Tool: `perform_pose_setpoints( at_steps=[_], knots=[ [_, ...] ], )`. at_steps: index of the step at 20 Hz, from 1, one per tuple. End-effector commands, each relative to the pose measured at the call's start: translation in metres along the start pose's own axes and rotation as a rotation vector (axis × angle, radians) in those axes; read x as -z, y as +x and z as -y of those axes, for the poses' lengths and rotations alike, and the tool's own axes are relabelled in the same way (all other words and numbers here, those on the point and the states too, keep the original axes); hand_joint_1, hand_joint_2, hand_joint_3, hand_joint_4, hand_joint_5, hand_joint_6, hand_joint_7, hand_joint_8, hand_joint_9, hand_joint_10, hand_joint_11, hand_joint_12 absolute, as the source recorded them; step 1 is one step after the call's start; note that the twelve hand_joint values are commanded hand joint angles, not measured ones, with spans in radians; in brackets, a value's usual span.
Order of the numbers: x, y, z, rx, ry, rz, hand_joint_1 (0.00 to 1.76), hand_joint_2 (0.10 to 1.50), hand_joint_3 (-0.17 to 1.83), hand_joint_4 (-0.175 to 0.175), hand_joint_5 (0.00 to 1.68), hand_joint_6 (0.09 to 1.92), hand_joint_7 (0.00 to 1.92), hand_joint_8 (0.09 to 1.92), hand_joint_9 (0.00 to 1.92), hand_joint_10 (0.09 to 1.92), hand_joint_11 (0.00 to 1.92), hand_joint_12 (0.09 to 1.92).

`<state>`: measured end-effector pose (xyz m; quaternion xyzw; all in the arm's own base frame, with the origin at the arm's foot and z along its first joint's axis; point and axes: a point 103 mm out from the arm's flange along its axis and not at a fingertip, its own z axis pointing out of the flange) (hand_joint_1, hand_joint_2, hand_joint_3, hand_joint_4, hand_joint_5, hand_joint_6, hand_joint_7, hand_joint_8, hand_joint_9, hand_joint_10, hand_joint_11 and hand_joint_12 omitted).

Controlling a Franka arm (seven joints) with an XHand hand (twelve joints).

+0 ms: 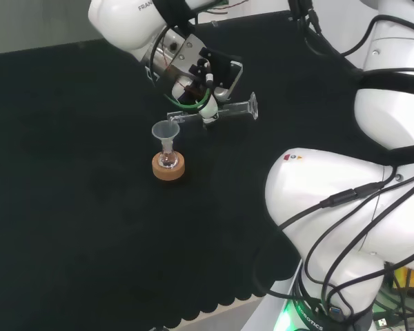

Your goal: Pour the water from the graduated cylinder into the round-bottom flask.

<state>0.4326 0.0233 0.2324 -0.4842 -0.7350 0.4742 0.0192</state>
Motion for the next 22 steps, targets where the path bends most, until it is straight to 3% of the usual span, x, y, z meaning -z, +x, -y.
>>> perform_pose_setpoints(
  at_steps=[1, 11, 18, 22],
  knots=[
    [-0.006, -0.006, 0.007, 0.048, -0.144, -0.119, 1.11, 1.06, -0.01, 0.05, 1.11, 0.81, 1.49, 0.15, 1.62, 0.09, 1.42, 0.65],
    [-0.003, -0.008, 0.007, 0.116, -0.271, -0.212, 1.11, 1.07, -0.01, 0.049, 1.11, 0.81, 1.49, 0.14, 1.62, 0.09, 1.42, 0.64],
    [0.003, -0.008, 0.007, 0.124, -0.317, -0.268, 1.11, 1.07, -0.01, 0.048, 1.11, 0.82, 1.48, 0.14, 1.61, 0.09, 1.42, 0.64],
    [-0.001, -0.016, 0.009, 0.109, -0.381, -0.324, 1.11, 1.07, -0.01, 0.048, 1.11, 0.82, 1.48, 0.14, 1.61, 0.09, 1.42, 0.64]
  ],
)
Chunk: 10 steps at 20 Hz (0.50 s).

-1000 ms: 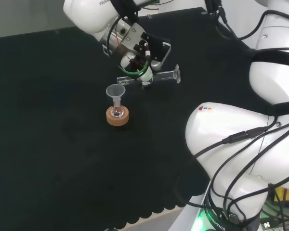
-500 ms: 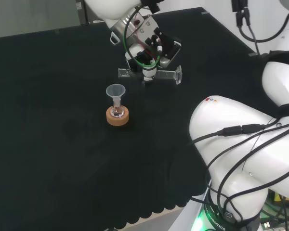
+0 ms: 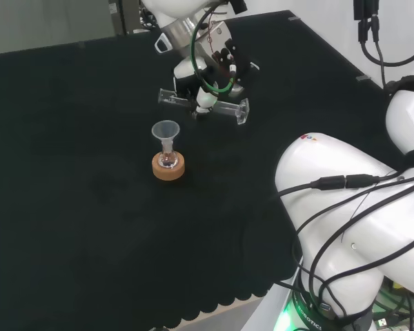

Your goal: Pour the water from the graduated cylinder into the round-bottom flask.

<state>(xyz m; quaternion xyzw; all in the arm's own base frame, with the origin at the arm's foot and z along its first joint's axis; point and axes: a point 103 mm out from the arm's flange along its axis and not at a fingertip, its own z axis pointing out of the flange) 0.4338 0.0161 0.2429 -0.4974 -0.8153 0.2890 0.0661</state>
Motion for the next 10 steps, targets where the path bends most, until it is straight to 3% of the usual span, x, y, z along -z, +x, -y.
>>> perform_pose_setpoints(
  at_steps=[1, 5, 10],
  knots=[
    [-0.001, -0.0081, 0.0042, -0.005, -0.101, -0.065, 1.11, 1.07, -0.01, 0.048, 1.11, 0.82, 1.48, 0.14, 1.61, 0.09, 1.42, 0.64],
    [-0.0039, -0.0133, 0.0065, 0.007, -0.171, -0.13, 1.11, 1.07, -0.01, 0.048, 1.1, 0.82, 1.48, 0.14, 1.61, 0.09, 1.43, 0.64],
    [-0.0085, -0.0177, 0.0045, 0.031, -0.216, -0.188, 1.11, 1.07, -0.01, 0.048, 1.1, 0.82, 1.48, 0.14, 1.61, 0.09, 1.43, 0.64]
  ],
)
